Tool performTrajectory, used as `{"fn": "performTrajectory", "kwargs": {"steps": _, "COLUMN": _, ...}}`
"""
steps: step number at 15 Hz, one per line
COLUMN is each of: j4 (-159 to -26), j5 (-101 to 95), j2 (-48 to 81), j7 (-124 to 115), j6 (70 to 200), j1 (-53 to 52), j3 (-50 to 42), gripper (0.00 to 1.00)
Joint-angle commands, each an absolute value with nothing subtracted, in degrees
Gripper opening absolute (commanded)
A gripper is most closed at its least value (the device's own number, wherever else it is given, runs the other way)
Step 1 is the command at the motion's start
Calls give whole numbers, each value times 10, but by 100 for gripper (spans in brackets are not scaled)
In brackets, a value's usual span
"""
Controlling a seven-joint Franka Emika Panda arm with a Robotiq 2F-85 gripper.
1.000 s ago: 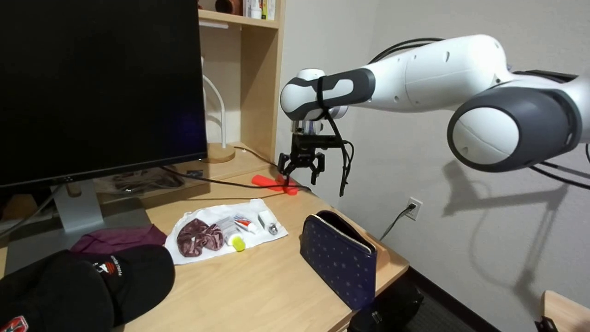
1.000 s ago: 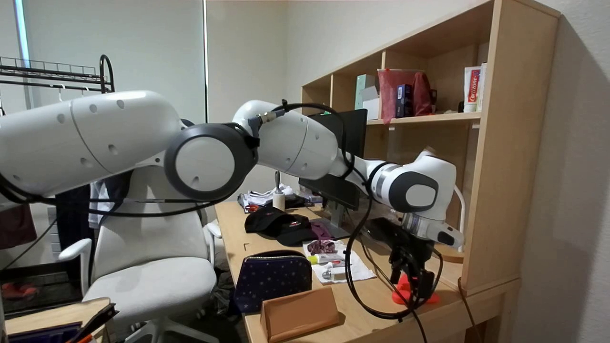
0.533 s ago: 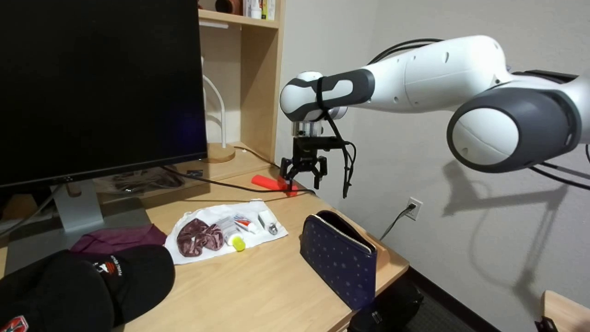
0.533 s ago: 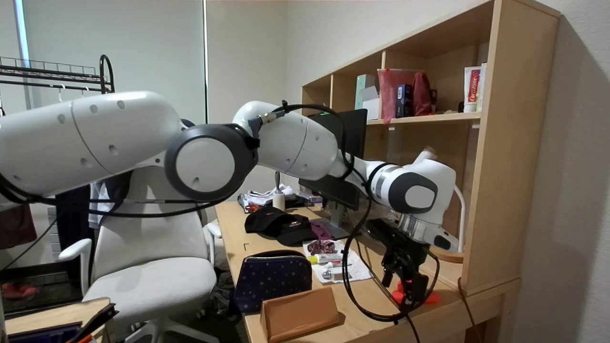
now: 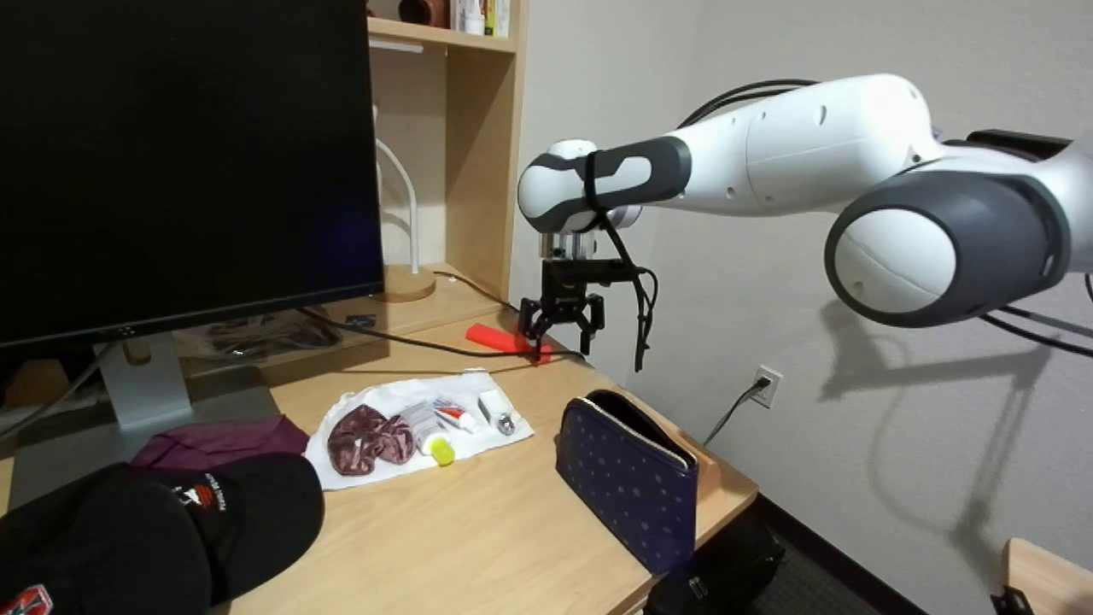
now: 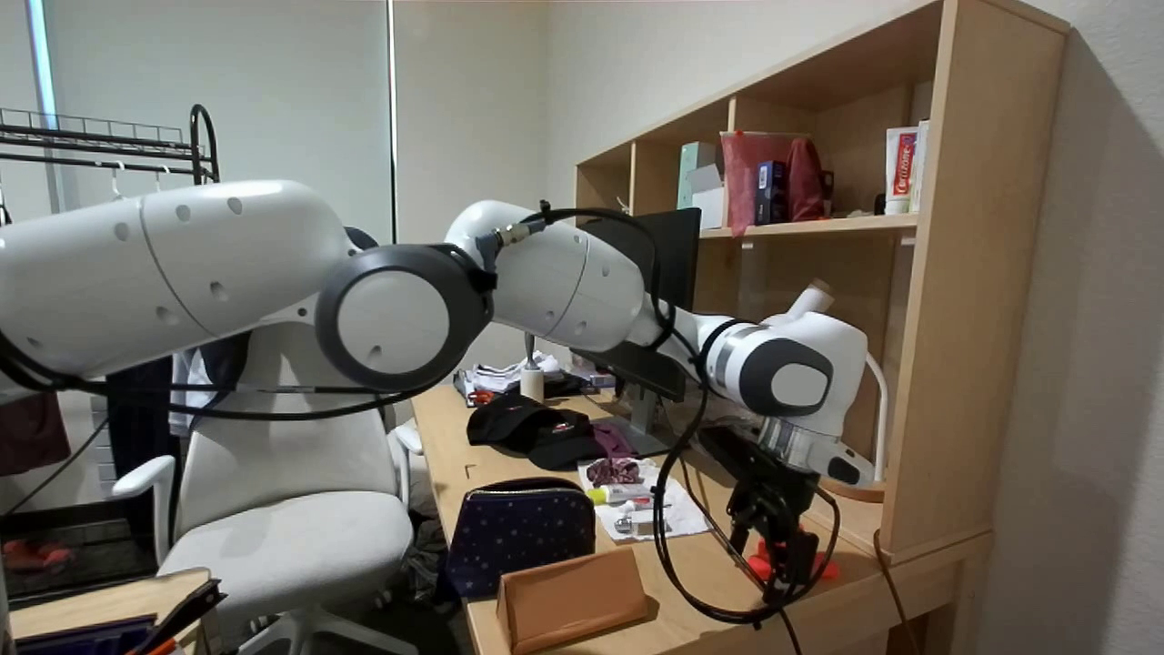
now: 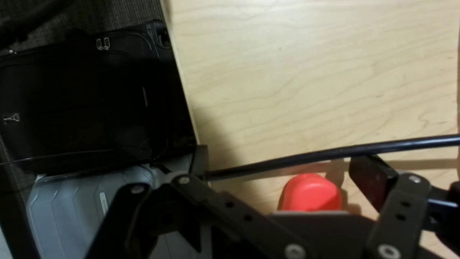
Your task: Move the orange blocks to the front edge of the desk
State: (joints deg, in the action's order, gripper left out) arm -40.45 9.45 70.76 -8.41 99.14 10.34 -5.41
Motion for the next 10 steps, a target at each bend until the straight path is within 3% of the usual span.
{"fn": "performTrajectory", "kwargs": {"steps": 1, "j4": -357, "j5": 84, "j2": 740, "j7": -68, "j6": 997, "j1": 102, "j3": -57, "gripper": 78}}
{"fn": "performTrajectory", "kwargs": {"steps": 7, "j4": -342, "j5": 72, "j2": 744, "j7": -66, "j6": 998, "j1": 99, "j3": -63, "gripper": 40}}
{"fn": "performTrajectory", "kwargs": {"steps": 8, "j4": -341, "j5": 71, "j2": 744, "j7": -68, "j6": 1000, "j1": 99, "j3": -65, "gripper": 72}}
{"fn": "performTrajectory", "kwargs": {"steps": 9, "j4": -341, "j5": 70, "j2": 743, "j7": -67, "j6": 1000, "j1": 99, "j3": -65, "gripper": 81}}
{"fn": "performTrajectory", "kwargs": {"steps": 10, "j4": -340, "j5": 70, "j2": 744, "j7": -67, "j6": 1001, "j1": 98, "j3": -65, "gripper": 82}}
